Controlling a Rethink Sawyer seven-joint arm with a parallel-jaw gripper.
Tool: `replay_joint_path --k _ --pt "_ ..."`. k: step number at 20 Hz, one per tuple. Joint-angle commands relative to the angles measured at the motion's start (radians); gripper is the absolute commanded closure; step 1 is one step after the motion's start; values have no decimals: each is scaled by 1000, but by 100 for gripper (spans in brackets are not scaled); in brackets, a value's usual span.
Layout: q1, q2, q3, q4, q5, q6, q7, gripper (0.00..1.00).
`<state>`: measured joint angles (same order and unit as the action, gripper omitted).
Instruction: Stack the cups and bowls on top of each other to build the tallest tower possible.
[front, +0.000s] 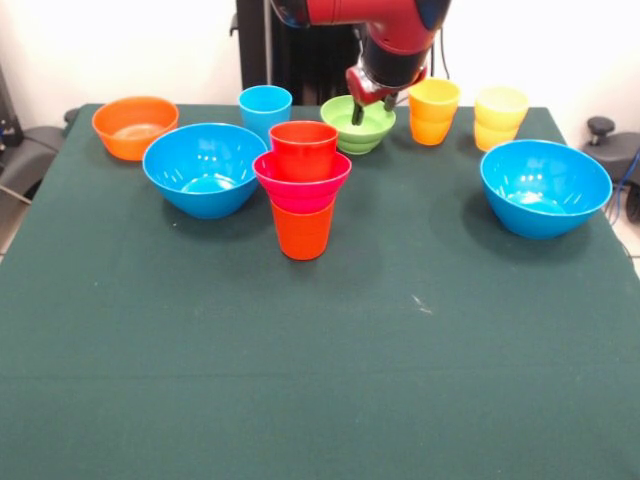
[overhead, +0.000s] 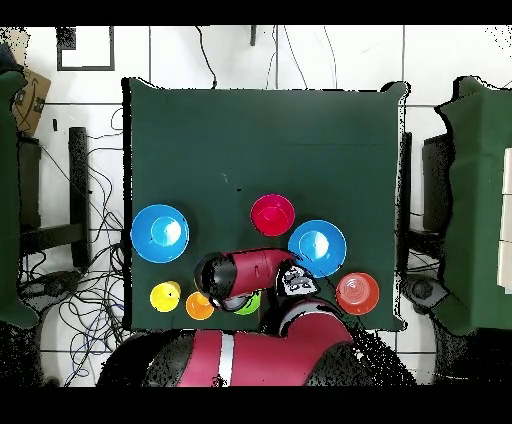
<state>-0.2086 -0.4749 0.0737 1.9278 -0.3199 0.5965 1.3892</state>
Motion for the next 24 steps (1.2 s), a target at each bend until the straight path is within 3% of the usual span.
replay_joint_path --k 1,24 --pt "6 -30 81 0 16 34 81 0" --pt "-12 -31 107 18 30 57 64 0"
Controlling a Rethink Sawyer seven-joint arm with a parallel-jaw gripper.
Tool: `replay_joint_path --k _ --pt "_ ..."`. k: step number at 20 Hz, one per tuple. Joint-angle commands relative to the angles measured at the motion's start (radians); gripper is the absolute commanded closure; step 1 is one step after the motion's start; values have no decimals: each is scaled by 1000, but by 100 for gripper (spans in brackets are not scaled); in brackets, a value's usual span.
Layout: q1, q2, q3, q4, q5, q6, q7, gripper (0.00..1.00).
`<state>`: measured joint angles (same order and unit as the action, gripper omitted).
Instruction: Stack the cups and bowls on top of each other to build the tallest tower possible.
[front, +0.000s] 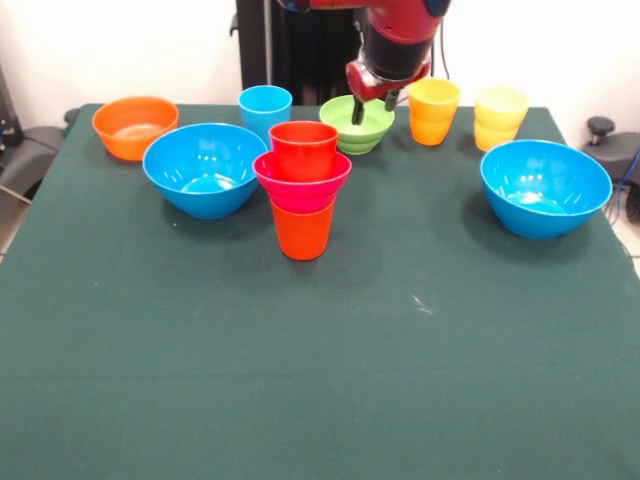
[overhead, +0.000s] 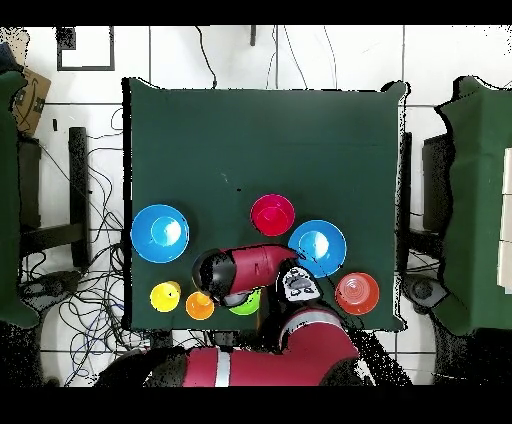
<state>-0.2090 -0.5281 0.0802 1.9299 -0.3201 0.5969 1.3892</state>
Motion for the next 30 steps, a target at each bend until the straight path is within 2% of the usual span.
replay_joint_path --k 1,10,22,30 --pt "-13 21 103 22 33 57 65 0" --pt "-27 40 123 28 40 76 57 0" --pt "-39 77 134 15 16 42 64 0" --pt "-60 182 138 -18 -23 -31 37 0"
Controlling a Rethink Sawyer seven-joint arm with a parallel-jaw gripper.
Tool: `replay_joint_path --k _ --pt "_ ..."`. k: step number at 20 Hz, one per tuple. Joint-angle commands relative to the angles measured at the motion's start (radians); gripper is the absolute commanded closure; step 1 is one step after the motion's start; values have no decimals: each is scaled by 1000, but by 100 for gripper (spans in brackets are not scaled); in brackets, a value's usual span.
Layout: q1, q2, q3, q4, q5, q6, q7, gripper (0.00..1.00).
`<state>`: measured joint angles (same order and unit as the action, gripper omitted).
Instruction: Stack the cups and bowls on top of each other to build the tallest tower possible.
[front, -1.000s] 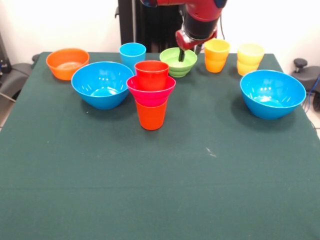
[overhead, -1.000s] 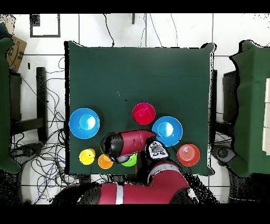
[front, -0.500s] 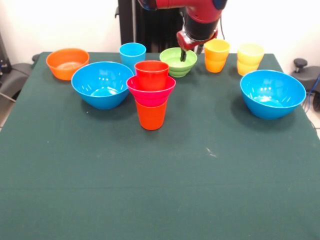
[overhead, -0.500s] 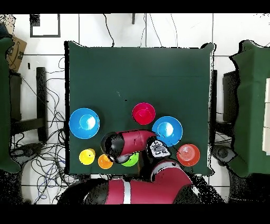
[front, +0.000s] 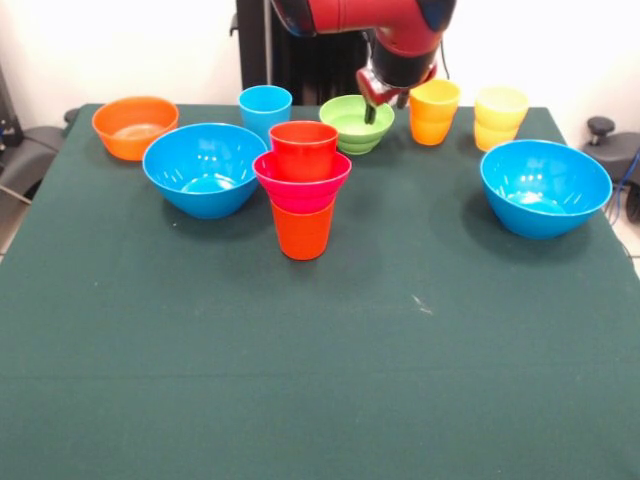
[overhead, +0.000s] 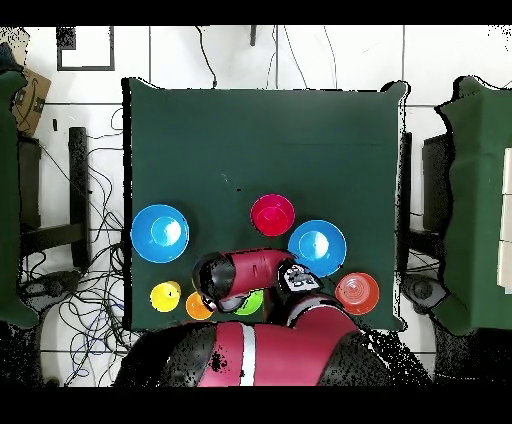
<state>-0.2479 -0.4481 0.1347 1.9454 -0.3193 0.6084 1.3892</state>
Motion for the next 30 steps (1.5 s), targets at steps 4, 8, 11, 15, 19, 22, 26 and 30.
replay_joint_path --k 4,8,11,15,19,22,26,30 --pt "-16 113 76 -47 -36 -47 37 0" --pt "-6 105 66 -52 -43 -42 42 0" --pt "6 88 58 -56 -44 -30 50 0" --pt "13 82 53 -60 -47 -12 49 100" --pt "16 80 54 -64 -48 -6 49 100" --pt "15 78 55 -61 -48 -3 47 100" --pt "14 75 57 -60 -46 -1 46 100" --pt "16 72 57 -63 -43 10 46 100"
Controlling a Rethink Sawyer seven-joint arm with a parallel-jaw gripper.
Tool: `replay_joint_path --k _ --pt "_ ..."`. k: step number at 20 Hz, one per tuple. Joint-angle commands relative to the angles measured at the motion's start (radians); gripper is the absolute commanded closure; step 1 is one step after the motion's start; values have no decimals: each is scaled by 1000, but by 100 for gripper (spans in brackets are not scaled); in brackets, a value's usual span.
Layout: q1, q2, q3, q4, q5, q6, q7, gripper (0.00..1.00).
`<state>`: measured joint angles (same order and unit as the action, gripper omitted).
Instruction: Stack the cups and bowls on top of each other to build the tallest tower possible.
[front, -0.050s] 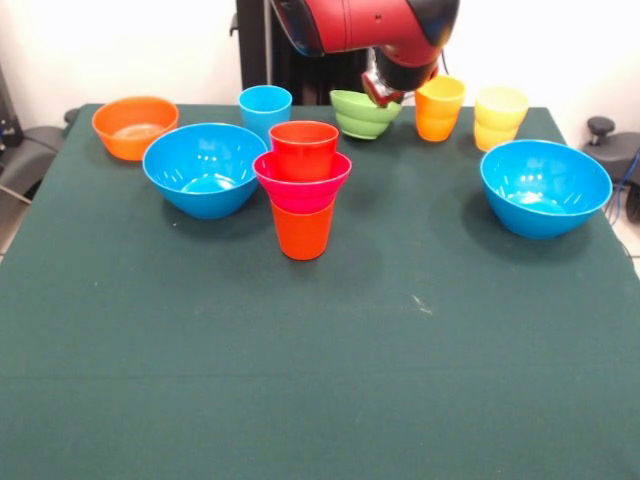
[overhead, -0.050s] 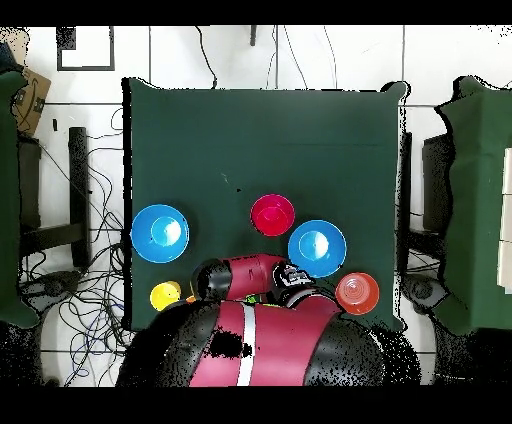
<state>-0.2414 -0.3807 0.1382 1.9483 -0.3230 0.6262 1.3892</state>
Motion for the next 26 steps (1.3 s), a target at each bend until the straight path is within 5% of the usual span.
replay_joint_path --k 1,7,16,26 --pt "10 4 54 -66 -39 -5 45 100" --pt "39 -29 21 -72 -51 6 67 100" --pt "107 -207 -93 -40 -176 -58 73 100" --pt "119 -262 -99 -42 -174 0 70 100"
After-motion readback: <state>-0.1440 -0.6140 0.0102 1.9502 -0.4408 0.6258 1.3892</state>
